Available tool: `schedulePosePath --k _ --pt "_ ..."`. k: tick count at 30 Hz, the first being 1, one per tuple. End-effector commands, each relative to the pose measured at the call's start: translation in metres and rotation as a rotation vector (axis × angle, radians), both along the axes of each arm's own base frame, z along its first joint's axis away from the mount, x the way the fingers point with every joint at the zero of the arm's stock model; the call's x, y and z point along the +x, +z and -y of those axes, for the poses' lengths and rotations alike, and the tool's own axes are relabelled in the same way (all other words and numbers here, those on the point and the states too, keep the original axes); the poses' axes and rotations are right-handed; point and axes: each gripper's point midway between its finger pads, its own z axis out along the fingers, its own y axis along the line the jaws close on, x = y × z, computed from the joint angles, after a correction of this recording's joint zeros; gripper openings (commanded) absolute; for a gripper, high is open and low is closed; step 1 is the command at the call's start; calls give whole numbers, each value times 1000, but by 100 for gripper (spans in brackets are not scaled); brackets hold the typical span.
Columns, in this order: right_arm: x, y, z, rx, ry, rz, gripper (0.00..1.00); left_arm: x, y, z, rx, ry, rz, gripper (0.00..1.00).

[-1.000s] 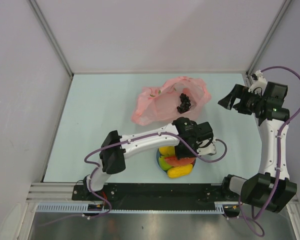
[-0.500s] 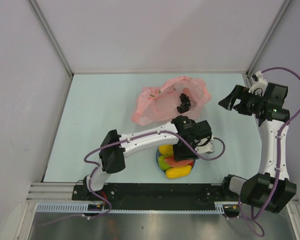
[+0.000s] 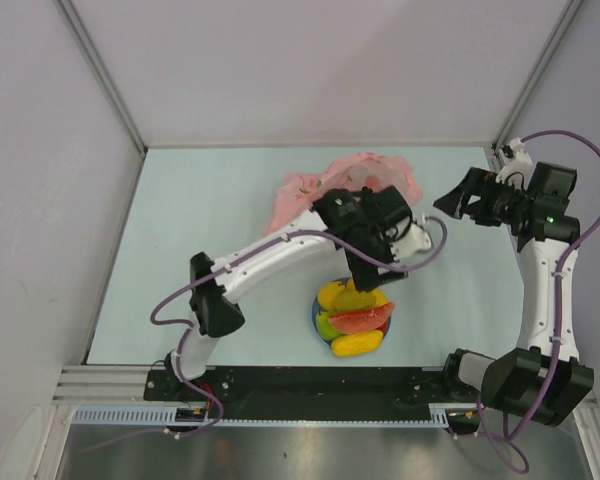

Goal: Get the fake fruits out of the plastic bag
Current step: Place the fake fruit on the plate, then adjust the plastic bag at the center of the board.

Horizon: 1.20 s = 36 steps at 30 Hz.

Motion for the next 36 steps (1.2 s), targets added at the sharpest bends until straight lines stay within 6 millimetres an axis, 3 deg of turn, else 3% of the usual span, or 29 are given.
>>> schedulePosePath --k 1,2,3,4,5,7,8,9,11,12,13,16,18,23,25,26,27,28,29,30,32,33,34,36 --pt "3 64 -25 -173 150 281 100 62 141 -32 -368 178 225 86" --pt "4 77 -40 -214 180 327 100 73 165 -44 -421 226 287 86" --pt "3 83 -49 -235 201 354 100 89 176 -61 -415 297 355 86" --pt "5 92 -56 -251 202 392 100 107 182 -81 -405 376 394 85" --pt "3 98 -74 -254 244 421 100 115 183 -99 -388 431 426 85" --pt "-1 103 -101 -247 375 468 100 138 174 -138 -309 559 476 85" --pt "-4 115 -113 -244 429 502 97 139 154 -151 -247 583 449 85" --pt "-7 114 -129 -235 486 499 95 137 155 -164 -246 611 444 86" --pt "4 100 -142 -249 509 450 86 140 133 -185 -201 660 389 88" --pt "3 98 -151 -265 533 448 82 143 131 -197 -201 693 376 88" --pt "12 84 -154 -291 532 416 79 141 122 -198 -193 690 344 88" --pt "15 51 -170 -362 615 360 67 146 106 -203 -163 706 302 88" --pt "20 12 -181 -421 686 310 61 144 97 -194 -173 679 246 88" --pt "38 -59 -163 -551 643 184 55 161 39 -186 -60 675 159 83" --pt "32 -86 -146 -562 619 100 54 162 15 -186 -52 665 68 60" --pt "27 -95 -142 -564 622 76 53 160 12 -184 -64 661 36 49" --pt "18 -102 -136 -578 627 56 52 157 8 -181 -89 652 -14 29" --pt "10 -110 -133 -583 640 37 51 155 3 -178 -97 637 -32 17" --pt "-4 -131 -126 -587 657 -12 50 153 4 -175 -116 617 -40 7" --pt "-9 -130 -124 -591 653 1 50 148 7 -167 -160 586 -67 0" --pt "-15 -138 -116 -586 645 -19 50 143 8 -155 -239 548 -88 0" --pt "-15 -138 -115 -584 644 -13 50 137 23 -151 -301 530 -74 0" --pt "-13 -138 -113 -590 645 -9 49 134 22 -143 -353 503 -84 0" --pt "-3 -130 -109 -593 622 34 49 128 39 -140 -424 479 -47 0"
